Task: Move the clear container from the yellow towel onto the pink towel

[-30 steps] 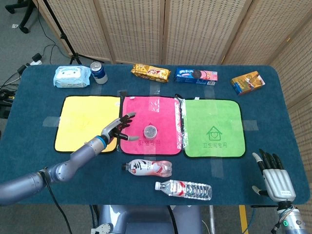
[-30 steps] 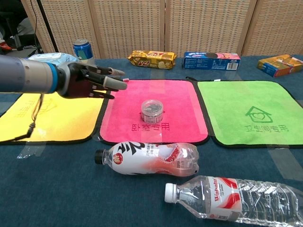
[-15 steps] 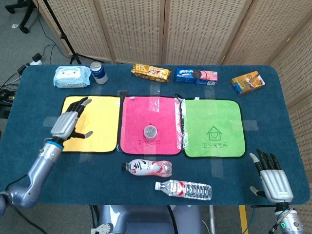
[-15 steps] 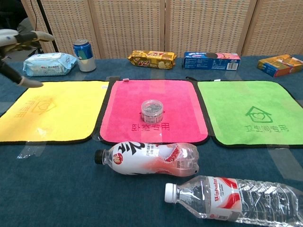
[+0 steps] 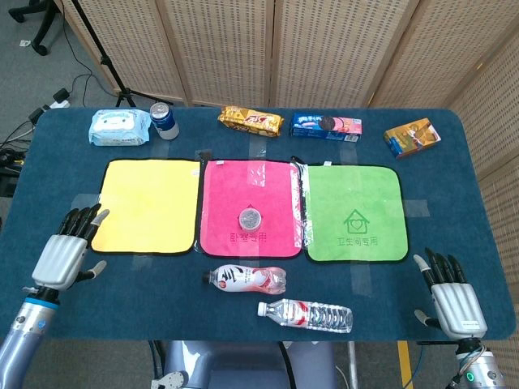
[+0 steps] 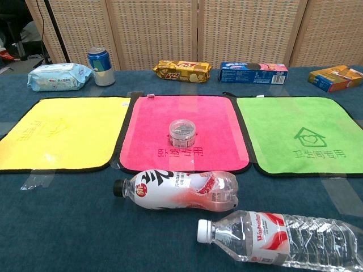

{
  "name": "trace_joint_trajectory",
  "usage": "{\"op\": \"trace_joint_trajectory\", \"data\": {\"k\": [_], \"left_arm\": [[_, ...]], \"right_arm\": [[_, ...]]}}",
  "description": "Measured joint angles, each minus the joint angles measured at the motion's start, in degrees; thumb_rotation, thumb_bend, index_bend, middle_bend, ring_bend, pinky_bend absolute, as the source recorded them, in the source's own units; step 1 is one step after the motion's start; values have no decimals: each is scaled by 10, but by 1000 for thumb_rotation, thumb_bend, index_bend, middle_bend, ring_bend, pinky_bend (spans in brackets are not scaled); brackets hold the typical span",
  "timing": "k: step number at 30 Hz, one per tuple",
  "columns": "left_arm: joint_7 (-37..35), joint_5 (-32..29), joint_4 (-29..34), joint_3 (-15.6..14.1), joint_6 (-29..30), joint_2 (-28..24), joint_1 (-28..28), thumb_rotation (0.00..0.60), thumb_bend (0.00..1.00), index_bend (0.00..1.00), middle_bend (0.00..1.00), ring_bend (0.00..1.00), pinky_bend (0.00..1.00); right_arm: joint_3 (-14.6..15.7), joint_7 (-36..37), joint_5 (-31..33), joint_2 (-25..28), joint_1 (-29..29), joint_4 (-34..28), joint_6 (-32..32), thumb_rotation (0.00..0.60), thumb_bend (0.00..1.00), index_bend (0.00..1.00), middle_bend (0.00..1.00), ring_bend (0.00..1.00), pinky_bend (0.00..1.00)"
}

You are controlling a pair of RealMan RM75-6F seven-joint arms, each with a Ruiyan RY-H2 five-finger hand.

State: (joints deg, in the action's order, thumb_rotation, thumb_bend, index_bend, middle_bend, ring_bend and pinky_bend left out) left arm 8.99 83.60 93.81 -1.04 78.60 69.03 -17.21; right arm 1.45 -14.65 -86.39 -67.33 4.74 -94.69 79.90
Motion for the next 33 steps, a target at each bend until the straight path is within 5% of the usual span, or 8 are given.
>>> {"op": "trace_joint_trajectory", "data": {"k": [7, 19, 33], "left_arm": [[12, 65, 1, -45, 58, -2, 54, 600, 222, 0, 0, 0, 0], [10, 65, 8, -38, 36, -5, 57, 600, 223, 0, 0, 0, 0], [-15, 75, -7, -33, 29, 1, 60, 600, 223, 0, 0, 0, 0]], "right_arm": [[0, -2, -9, -2, -2, 1, 9, 600, 131, 31, 0, 0, 0], [-1, -30, -44, -13, 8, -1, 12, 600, 131, 40, 0, 0, 0], [-59, -237, -54, -37, 118, -64, -91, 600, 156, 83, 0, 0, 30]]}}
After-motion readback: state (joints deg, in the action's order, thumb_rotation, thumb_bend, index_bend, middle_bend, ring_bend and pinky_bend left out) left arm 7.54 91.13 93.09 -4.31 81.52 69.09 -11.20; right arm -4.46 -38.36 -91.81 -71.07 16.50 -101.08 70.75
